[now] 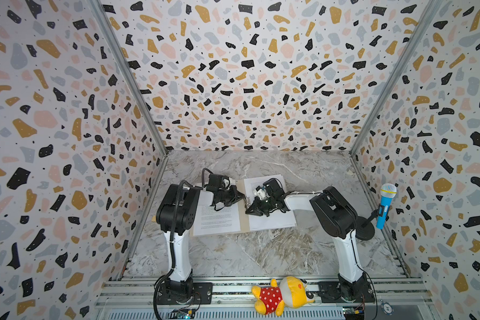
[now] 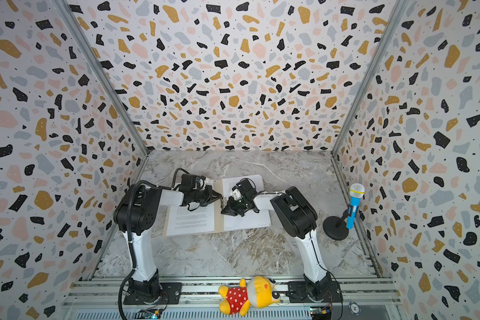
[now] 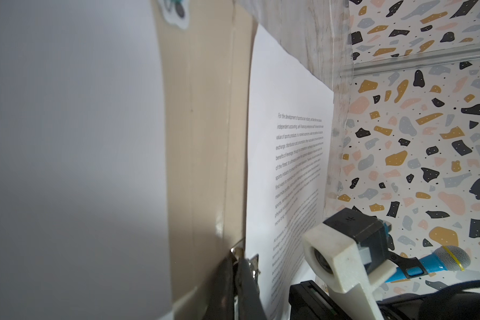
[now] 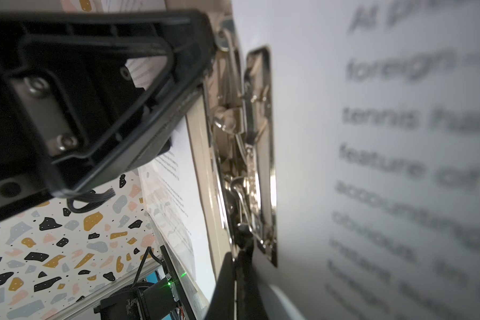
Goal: Put the files into the folder
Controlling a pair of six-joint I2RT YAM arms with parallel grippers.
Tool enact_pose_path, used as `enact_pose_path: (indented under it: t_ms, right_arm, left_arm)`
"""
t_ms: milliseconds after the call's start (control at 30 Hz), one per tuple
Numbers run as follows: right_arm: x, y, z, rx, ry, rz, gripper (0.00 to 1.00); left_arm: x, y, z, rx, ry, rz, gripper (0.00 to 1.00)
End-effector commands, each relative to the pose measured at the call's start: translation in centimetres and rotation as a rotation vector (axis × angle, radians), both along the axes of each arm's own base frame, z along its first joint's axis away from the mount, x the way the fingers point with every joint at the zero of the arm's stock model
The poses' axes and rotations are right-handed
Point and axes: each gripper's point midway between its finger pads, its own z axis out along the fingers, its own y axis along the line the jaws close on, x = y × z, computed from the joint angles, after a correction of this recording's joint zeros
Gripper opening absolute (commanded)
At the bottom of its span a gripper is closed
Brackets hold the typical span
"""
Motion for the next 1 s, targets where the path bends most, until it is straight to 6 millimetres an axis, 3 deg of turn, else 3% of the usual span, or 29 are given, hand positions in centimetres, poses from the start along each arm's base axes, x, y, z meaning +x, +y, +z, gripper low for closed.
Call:
enact_pose_path:
  t_ms: [0,200,567,733,967]
  right_arm:
    - [-3.4,-5.2,-6.9,-0.301,0.201,-0.094,0.09]
    - [-1.8,-3.7,-4.1,-0.224,0.161,-0.095,0.19]
    - [-0.6,-3.9,-2.5,-0.201,0.132,-0.111,0.25]
    - [0.0,-4.0,-1.7,-0.146,0.129,-0.151,0.23]
    - [0.8,-2.6,0.7,-0.045,0.088,-0.14,0.3]
  left_arm:
    - [0.9,1.5,-1.2,0.067,-0.01,0.071,0.05]
    - [1.2,1.5,-1.0,0.07,-0.015,0.071,0.06]
    - [1.2,1.7,-1.2,0.087,-0.015,0.067,0.06]
    - [1.2,1.6,-1.2,0.09,-0.016,0.064,0.06]
    - [1.3,1.4,-1.0,0.09,-0.029,0.051,0.06]
